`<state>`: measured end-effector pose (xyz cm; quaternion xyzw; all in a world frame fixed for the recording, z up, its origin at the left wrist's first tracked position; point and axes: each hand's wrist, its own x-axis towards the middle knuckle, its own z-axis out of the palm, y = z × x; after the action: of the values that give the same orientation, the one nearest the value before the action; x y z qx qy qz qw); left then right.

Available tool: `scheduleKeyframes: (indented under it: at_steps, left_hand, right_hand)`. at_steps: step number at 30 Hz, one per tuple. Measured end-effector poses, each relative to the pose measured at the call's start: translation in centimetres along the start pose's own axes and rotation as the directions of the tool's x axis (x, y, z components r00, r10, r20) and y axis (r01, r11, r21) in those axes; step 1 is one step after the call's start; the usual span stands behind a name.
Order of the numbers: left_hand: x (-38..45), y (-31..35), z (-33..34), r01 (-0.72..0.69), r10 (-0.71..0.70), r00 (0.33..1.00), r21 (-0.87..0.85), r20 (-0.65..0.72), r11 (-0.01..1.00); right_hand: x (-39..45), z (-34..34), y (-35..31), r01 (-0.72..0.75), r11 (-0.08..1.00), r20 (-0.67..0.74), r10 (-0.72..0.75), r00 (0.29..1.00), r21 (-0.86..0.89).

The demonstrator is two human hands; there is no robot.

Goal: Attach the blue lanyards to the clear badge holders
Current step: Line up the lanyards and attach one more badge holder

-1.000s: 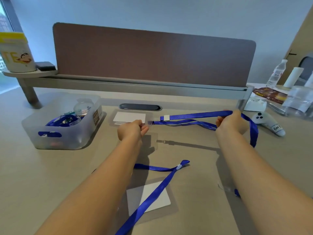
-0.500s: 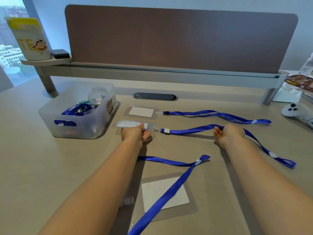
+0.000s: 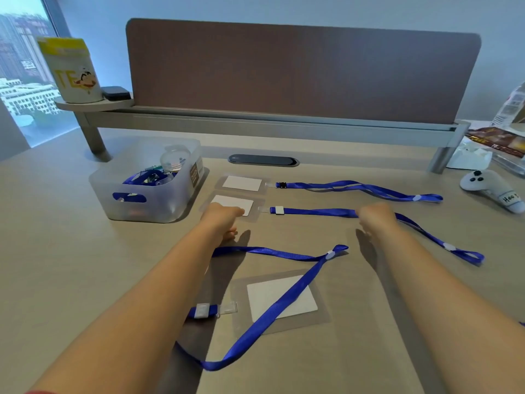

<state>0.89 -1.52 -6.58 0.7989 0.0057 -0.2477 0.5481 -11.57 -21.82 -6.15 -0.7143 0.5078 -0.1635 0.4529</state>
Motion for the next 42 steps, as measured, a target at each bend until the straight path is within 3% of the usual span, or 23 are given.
scheduleKeyframes:
  at_steps: [2,5,9,13,17,19,22,25,27,29,34,36,38,40,42]
  left_hand:
    - [-1.0,-0.4,-0.7,-0.129,0.129,0.992,0.171,0.010,0.977]
    - [-2.8,-1.0,-1.5,-0.360,0.364,0.928,0.432,0.077,0.827]
    - [-5.7,-2.5,-1.9,-0.501,0.444,0.859,0.590,0.254,0.633]
    - [-7.7,-4.0,-0.4,-0.543,0.383,0.837,0.673,0.391,0.502]
    - [-8.3,-4.8,0.9,-0.489,0.291,0.868,0.800,0.404,0.349]
    - [-8.3,-4.7,1.1,-0.451,0.242,0.890,0.822,0.385,0.349]
    - [-8.0,-4.4,1.2,-0.370,0.131,0.928,0.819,0.349,0.440]
    - [-8.2,-4.0,1.2,-0.328,0.090,0.943,0.855,0.320,0.401]
    - [-8.4,-3.4,1.0,-0.350,0.143,0.937,0.873,0.319,0.339]
    - [-8.6,-2.3,0.6,-0.391,0.285,0.906,0.879,0.314,0.272]
    - [-10.0,0.1,-0.4,-0.471,0.627,0.735,0.860,0.259,0.197]
    - [-10.8,0.5,-0.7,-0.514,0.708,0.669,0.829,0.226,0.220]
    - [-11.3,0.8,-0.9,-0.601,0.761,0.631,0.717,0.153,0.354]
    - [-11.7,1.0,-1.2,-0.681,0.754,0.652,0.495,0.076,0.539]
    - [-12.1,1.4,-1.4,-0.671,0.680,0.733,0.187,0.023,0.717]
  right_hand:
    - [-1.2,0.0,0.2,0.055,0.994,0.018,-0.053,0.998,-0.097]
    - [-3.9,0.1,0.3,0.270,0.936,0.073,-0.260,0.963,-0.225]
    - [-7.3,0.1,0.5,0.408,0.861,0.166,-0.374,0.912,-0.302]
    - [-9.5,-0.4,1.8,0.439,0.835,0.180,-0.401,0.898,-0.333]
    - [-10.6,-1.3,3.4,0.425,0.839,0.196,-0.379,0.904,-0.339]
    - [-11.0,-1.9,4.0,0.431,0.830,0.197,-0.384,0.902,-0.355]
    - [-11.3,-2.6,4.6,0.426,0.829,0.187,-0.383,0.905,-0.361]
    - [-11.6,-3.1,4.7,0.423,0.833,0.184,-0.381,0.906,-0.356]
    - [-11.7,-3.3,4.5,0.425,0.830,0.185,-0.383,0.905,-0.361]
    - [-11.9,-3.4,4.3,0.427,0.828,0.191,-0.383,0.904,-0.363]
    - [-12.8,-3.0,3.8,0.438,0.835,0.211,-0.387,0.898,-0.334]
    - [-13.2,-2.7,3.5,0.445,0.840,0.220,-0.392,0.893,-0.310]
    - [-13.6,-2.5,2.9,0.453,0.846,0.233,-0.397,0.888,-0.282]
    - [-14.1,-2.3,2.3,0.476,0.840,0.245,-0.419,0.874,-0.262]
    - [-14.6,-2.1,1.8,0.509,0.828,0.251,-0.454,0.855,-0.235]
